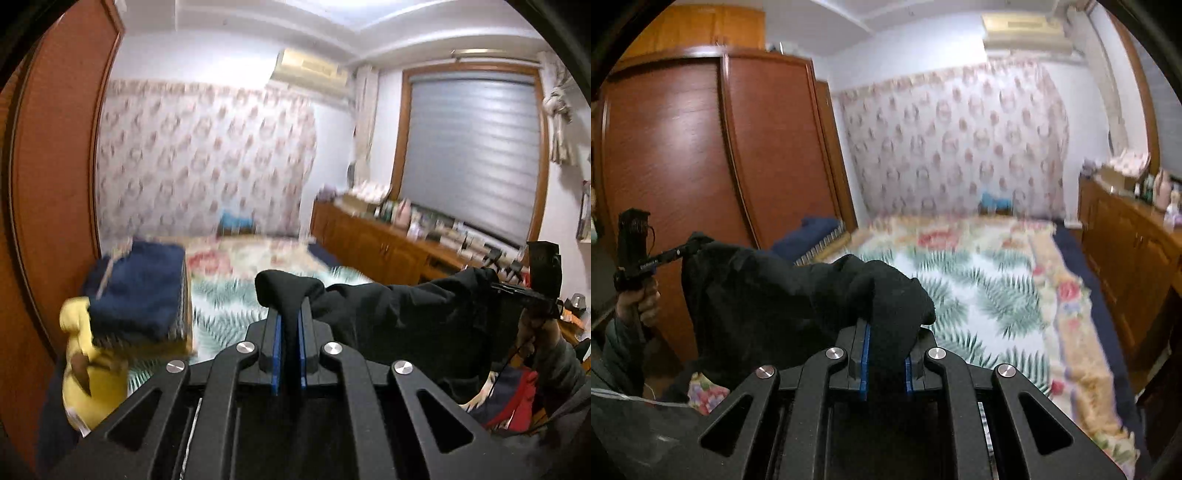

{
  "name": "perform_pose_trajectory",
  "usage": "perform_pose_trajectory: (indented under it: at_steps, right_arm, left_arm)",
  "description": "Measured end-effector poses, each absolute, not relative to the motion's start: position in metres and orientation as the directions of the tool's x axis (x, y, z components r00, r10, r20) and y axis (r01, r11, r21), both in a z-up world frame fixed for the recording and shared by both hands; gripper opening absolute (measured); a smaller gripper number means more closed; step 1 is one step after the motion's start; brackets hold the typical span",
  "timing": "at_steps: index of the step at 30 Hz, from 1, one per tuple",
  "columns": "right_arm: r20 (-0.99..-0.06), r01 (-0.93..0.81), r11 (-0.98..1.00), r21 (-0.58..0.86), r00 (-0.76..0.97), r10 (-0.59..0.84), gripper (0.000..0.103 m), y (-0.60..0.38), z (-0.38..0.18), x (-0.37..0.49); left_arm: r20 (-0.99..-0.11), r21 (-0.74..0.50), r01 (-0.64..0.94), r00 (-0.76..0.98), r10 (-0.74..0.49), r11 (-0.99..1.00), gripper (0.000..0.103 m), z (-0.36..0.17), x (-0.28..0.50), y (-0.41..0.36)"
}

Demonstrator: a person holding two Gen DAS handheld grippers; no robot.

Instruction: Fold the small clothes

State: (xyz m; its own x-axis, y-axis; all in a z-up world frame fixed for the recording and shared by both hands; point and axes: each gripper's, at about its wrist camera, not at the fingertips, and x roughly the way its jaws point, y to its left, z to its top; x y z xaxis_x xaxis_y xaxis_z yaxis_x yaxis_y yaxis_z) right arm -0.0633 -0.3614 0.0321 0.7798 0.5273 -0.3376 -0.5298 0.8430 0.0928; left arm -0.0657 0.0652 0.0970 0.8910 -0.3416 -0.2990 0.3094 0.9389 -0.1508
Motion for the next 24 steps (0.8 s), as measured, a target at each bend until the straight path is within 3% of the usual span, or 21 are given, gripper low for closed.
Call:
perform_pose_trajectory:
  at_steps: [13, 19, 24]
  right_arm:
    - [-0.141, -0.535, 0.841, -0.076, 0.841, 0.522, 0.013, -0.389, 0.147, -0.132]
    - [-0.12, -0.506, 0.854, -0.122, 0.862, 0.493, 0.013, -0.38, 0.156, -0.118]
    - [-0.174, -0.458, 0.875, -0.16, 0.885, 0.431, 0.013, -0.352, 0.15, -0.048]
  left_arm:
    - [-0.061, -0.076, 0.303, 0.95, -0.307, 0.95, 0.008, 0.179, -0.089, 0.066]
    - [-0.035, -0.027, 0.282, 0.958, -0.283, 0.959, 0.008, 0.197, -0.056, 0.061]
    - [-0.096, -0.011, 0.229, 0.969, -0.229, 0.973, 0.008, 0.195, 0.015, 0.058]
